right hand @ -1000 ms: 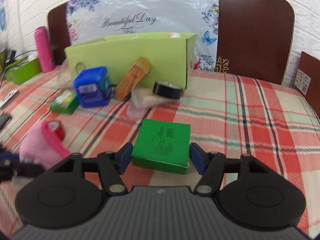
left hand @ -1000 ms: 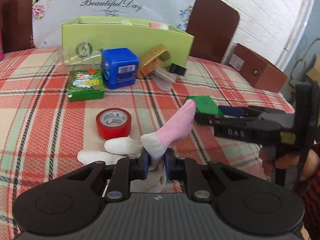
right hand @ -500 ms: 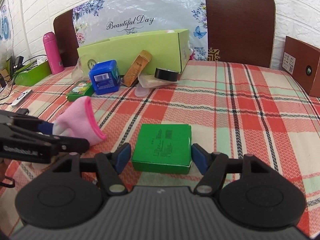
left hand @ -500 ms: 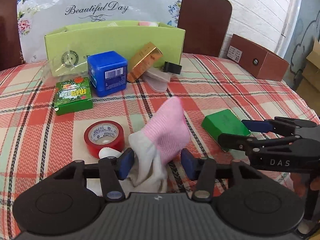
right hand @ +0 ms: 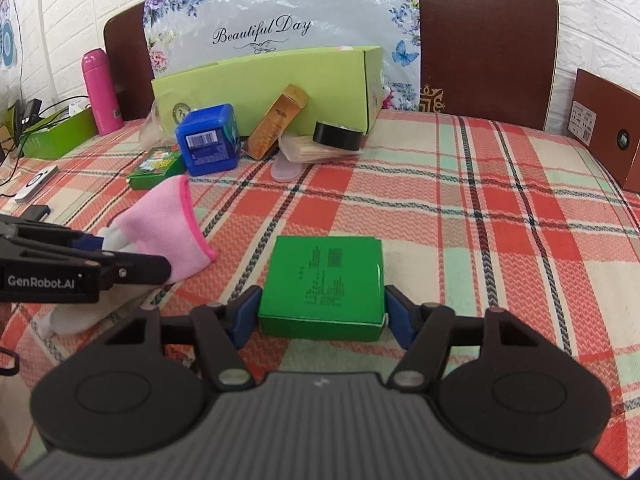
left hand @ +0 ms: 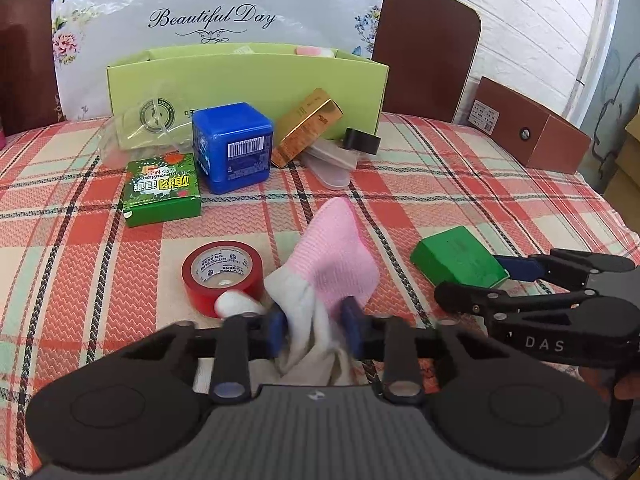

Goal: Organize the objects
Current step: 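Grasp the green box with the right tool while the left tool lifts the sock, then carry the green box and sock into the lime-green box and release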

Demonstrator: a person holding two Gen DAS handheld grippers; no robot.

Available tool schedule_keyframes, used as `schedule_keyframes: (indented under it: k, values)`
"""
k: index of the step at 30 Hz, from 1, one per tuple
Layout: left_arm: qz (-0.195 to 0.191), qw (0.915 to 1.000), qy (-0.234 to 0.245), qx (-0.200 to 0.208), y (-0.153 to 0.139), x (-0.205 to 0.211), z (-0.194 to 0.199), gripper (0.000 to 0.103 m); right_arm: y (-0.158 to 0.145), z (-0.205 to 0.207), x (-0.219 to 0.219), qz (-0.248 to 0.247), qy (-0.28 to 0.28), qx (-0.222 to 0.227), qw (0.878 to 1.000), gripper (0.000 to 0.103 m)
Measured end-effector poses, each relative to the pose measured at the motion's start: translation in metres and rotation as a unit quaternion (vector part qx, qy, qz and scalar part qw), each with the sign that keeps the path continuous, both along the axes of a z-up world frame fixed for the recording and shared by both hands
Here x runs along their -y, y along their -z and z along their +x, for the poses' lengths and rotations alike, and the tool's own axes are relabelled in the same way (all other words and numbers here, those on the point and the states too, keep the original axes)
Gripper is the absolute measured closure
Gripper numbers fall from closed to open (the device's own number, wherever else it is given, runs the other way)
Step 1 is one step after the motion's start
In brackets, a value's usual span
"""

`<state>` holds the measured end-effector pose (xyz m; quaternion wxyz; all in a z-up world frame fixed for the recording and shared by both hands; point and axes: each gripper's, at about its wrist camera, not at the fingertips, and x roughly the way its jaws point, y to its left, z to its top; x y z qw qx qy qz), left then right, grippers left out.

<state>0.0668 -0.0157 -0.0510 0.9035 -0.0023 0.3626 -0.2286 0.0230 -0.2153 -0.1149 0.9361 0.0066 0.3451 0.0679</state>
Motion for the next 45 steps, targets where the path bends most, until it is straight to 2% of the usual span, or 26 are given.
schedule_keyframes:
  k: [1,4,12,18,24,31,38,39,40,41,42,43,45]
  values:
    - [-0.008,1.0,0.001,-0.006,-0.002,-0.001,0.001,0.09,-0.001,0.0,-0.001,-0.002,-0.001,0.0,1.0,0.043]
    - [-0.033,0.9993,0.0,-0.017,-0.014,-0.007,0.002,0.093,-0.007,0.0,-0.001,0.014,-0.011,0.007,1.0,0.043]
    - [-0.104,0.9936,-0.008,0.041,-0.078,-0.027,0.012,0.093,-0.049,0.015,-0.006,0.04,-0.024,0.078,0.996,0.043]
    - [-0.158,0.9845,-0.024,0.072,-0.129,-0.04,0.046,0.093,-0.084,0.041,-0.014,0.039,-0.037,0.132,0.99,0.043]
    - [-0.152,0.9816,-0.051,0.104,-0.165,-0.042,0.097,0.093,-0.108,0.084,-0.02,0.026,-0.034,0.169,0.985,0.043]
    - [-0.133,0.9819,-0.087,0.104,-0.16,-0.041,0.178,0.093,-0.115,0.153,-0.025,0.022,-0.018,0.174,0.984,0.043]
    - [-0.099,0.9866,-0.107,0.072,-0.116,-0.039,0.239,0.092,-0.089,0.223,-0.031,-0.009,-0.016,0.14,0.99,0.042]
    - [-0.093,0.9867,-0.113,0.071,-0.109,-0.039,0.243,0.086,-0.083,0.229,-0.032,-0.013,-0.019,0.134,0.991,0.039]
    - [-0.088,0.9871,-0.117,0.064,-0.102,-0.04,0.246,0.068,-0.078,0.235,-0.033,-0.018,-0.024,0.128,0.991,0.028]
    - [-0.086,0.987,-0.124,0.055,-0.097,-0.041,0.248,0.055,-0.072,0.241,-0.035,-0.026,-0.025,0.12,0.992,0.021]
    - [-0.088,0.9855,-0.135,0.052,-0.093,-0.044,0.248,0.032,-0.067,0.243,-0.036,-0.036,-0.02,0.118,0.992,0.013]
    - [-0.092,0.983,-0.147,0.059,-0.091,-0.047,0.245,0.027,-0.064,0.242,-0.037,-0.045,-0.014,0.122,0.991,0.01]
    - [-0.092,0.9814,-0.154,0.068,-0.09,-0.051,0.241,0.027,-0.061,0.238,-0.037,-0.051,-0.012,0.125,0.991,0.005]
